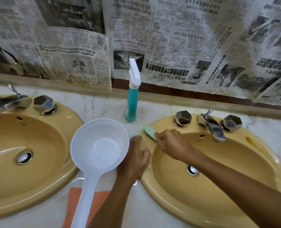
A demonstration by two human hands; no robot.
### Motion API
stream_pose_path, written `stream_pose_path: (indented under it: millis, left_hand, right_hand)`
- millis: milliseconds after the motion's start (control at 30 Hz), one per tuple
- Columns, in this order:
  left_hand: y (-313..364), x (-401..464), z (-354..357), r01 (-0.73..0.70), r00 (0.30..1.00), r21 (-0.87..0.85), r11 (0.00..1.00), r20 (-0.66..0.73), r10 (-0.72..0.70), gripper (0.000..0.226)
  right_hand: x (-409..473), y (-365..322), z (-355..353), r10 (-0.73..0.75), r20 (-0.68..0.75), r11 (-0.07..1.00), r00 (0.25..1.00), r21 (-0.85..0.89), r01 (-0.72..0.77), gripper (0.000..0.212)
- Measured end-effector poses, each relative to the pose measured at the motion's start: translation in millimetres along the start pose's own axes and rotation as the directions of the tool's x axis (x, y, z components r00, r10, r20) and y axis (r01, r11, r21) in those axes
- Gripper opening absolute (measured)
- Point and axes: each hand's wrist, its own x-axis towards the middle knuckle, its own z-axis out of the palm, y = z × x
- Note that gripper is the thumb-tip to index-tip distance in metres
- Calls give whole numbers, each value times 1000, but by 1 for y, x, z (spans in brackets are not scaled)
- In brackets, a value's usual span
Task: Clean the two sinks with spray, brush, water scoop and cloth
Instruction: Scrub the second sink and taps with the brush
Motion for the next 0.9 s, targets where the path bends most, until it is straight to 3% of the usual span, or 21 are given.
stream_pose_path:
  millis: [33,167,333,467,533,667,800,900]
  left_hand:
    - [-1,0,0,1,1000,4,1000,3,-1,51]
    - [0,1,-1,-3,1000,-3,1000,22,3,51]
    - [5,-2,-6,3,1000,6,1000,25,-3,60]
    - [5,-1,-6,43,997,8,999,70,-44,64]
    - [4,-1,-6,49,996,1,999,77,-49,66]
    - [1,0,-5,77,992,22,997,94,-78,69]
    - [2,0,-4,88,990,34,996,104,-91,69]
    - [0,0,-3,94,989,25,995,115,-97,70]
  right_hand:
    - [-7,0,5,-26,-12,1000,1000,7,27,28]
    - [-3,33,0,193,-208,976,959,137,-167,26]
    - [-39,15,27,54,-214,989,975,149,-22,30]
    - [-28,52,23,329,-332,931,884,270,-245,28]
    - [-35,55,28,339,-374,925,864,302,-232,27]
    - [-57,40,54,139,-317,981,938,176,-86,25]
    - [-45,53,41,391,-344,902,854,327,-282,29]
    - [-49,24,41,246,-233,964,941,160,-212,33]
